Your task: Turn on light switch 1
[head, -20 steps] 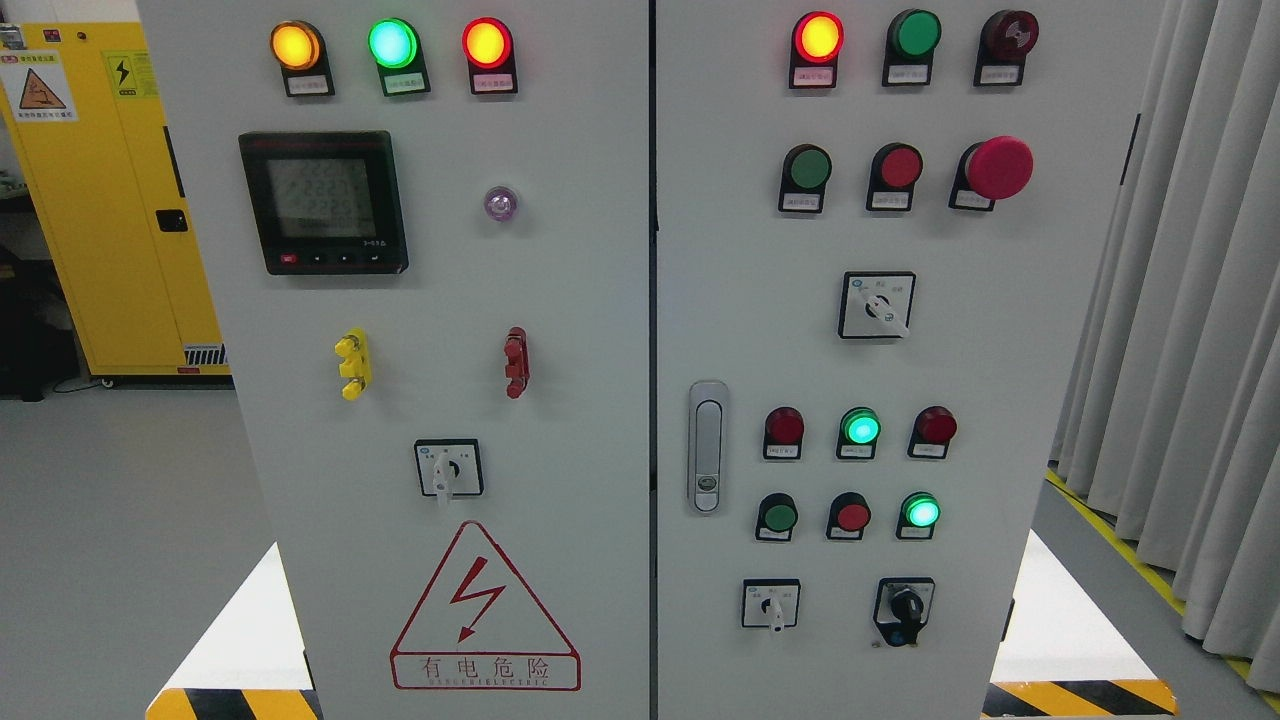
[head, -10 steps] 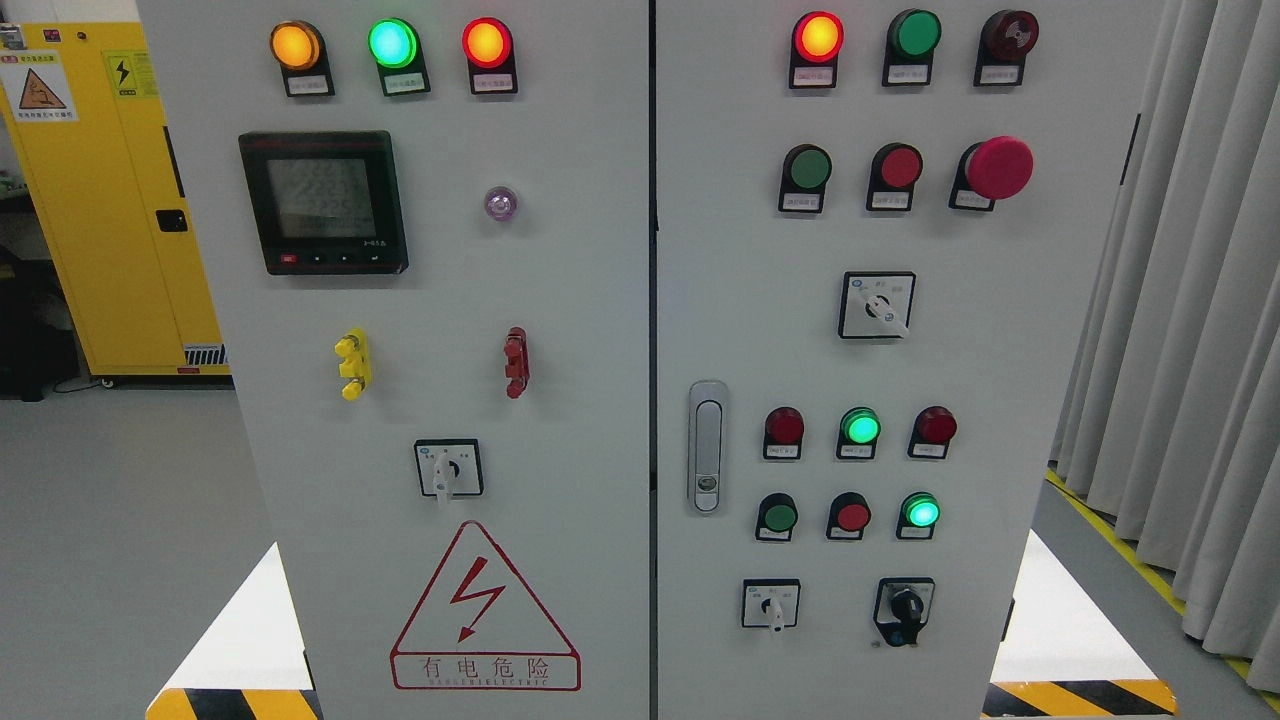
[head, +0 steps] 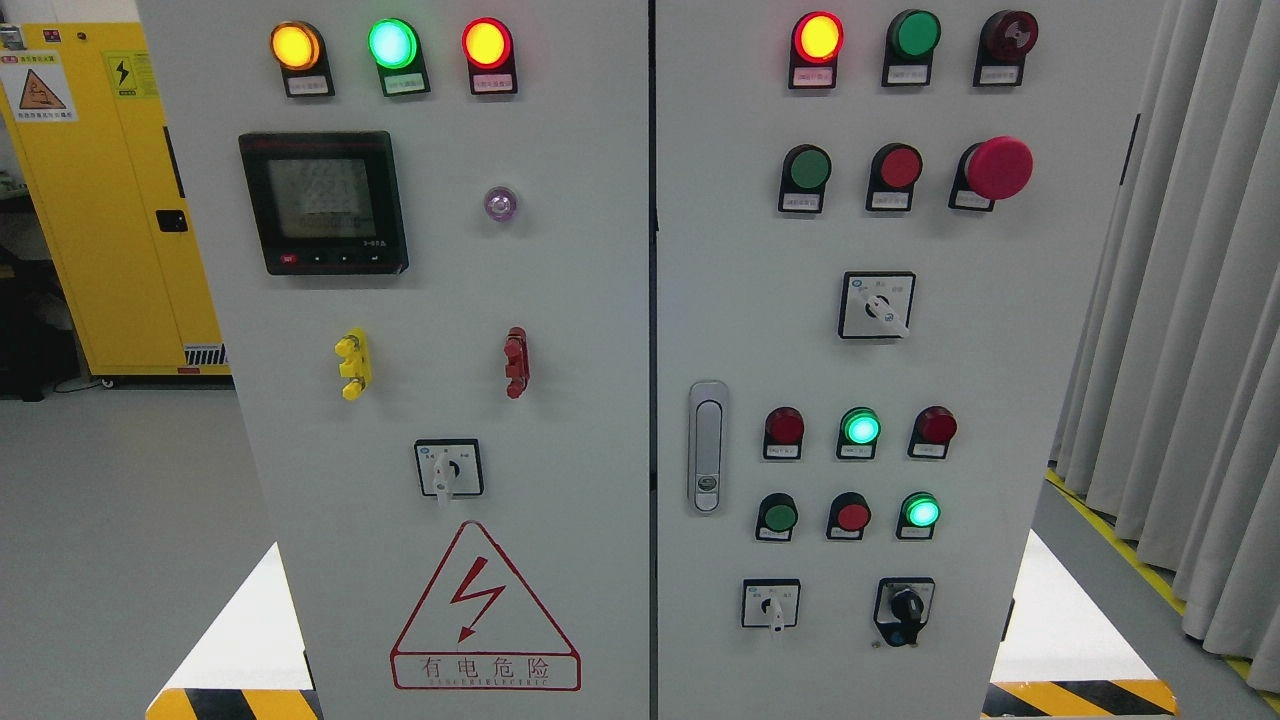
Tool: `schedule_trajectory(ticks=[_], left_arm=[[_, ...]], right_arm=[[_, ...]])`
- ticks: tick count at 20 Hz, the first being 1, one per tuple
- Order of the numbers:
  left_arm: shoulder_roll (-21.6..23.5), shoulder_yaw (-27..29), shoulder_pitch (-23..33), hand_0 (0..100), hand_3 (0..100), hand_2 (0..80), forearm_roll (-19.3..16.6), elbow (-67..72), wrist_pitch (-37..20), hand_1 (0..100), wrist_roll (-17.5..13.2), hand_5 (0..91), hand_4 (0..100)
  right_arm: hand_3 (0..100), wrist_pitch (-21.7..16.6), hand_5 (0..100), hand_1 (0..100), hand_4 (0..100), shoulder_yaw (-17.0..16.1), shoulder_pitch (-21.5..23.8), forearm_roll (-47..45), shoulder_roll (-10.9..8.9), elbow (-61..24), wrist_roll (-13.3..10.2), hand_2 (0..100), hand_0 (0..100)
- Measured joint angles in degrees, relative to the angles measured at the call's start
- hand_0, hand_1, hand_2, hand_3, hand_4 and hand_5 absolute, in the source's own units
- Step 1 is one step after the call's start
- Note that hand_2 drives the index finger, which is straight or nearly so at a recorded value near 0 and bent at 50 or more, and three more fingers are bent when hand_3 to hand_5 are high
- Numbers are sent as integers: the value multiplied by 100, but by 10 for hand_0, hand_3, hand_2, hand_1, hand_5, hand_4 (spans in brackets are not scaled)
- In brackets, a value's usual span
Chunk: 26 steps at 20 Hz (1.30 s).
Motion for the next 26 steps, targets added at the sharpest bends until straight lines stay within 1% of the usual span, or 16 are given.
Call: schedule_trajectory(ticks=[1,3,4,5,6,7,9,10,12,13,14,15,16,17,22,26], left_arm=[[20,37,62,288,286,57,-3,-256,-8,307,7,80,362],[62,119,167,288,302,111,-9,-829,-15,344,32,134,400],[79,151,203,285,322,135,-12,-1100,-15,369,43,202,432],[95,182,242,280,325,134,-16,-1400,-16,379,54,208,441],[109,211,276,276,351,146,-19,-1690,-26,385,56,245,471],[124,237,313,260,421,229,-21,-2008,-40,404,59,362,524],[148,281,381,248,448,258,-25,-2615,-6,416,59,409,567],[158,300,418,238,498,293,-27,-2907,30,449,59,480,622],[178,334,492,228,530,320,-29,-3533,102,467,65,522,652],[187,353,520,206,604,371,-31,-3845,129,506,73,575,716],[193,369,542,171,620,386,-33,-4112,152,533,90,607,731],[200,390,563,171,620,386,-34,-4414,165,533,113,607,731],[207,406,579,145,644,401,-34,-4691,181,566,146,646,760],[212,419,590,120,691,437,-34,-4950,211,591,170,731,811],[233,446,536,98,766,486,-26,-6127,368,598,247,792,860],[244,425,389,95,766,492,-26,-6927,747,598,388,797,869]], right_arm=[[0,0,0,500,0,0,0,0,0,0,0,40,0],[0,0,0,500,0,0,0,0,0,0,0,40,0],[0,0,0,500,0,0,0,0,0,0,0,40,0],[0,0,0,500,0,0,0,0,0,0,0,40,0],[0,0,0,500,0,0,0,0,0,0,0,40,0],[0,0,0,500,0,0,0,0,0,0,0,40,0],[0,0,0,500,0,0,0,0,0,0,0,40,0],[0,0,0,500,0,0,0,0,0,0,0,40,0],[0,0,0,500,0,0,0,0,0,0,0,40,0],[0,0,0,500,0,0,0,0,0,0,0,40,0],[0,0,0,500,0,0,0,0,0,0,0,40,0],[0,0,0,500,0,0,0,0,0,0,0,40,0],[0,0,0,500,0,0,0,0,0,0,0,40,0],[0,0,0,500,0,0,0,0,0,0,0,40,0],[0,0,0,500,0,0,0,0,0,0,0,40,0],[0,0,0,500,0,0,0,0,0,0,0,40,0]])
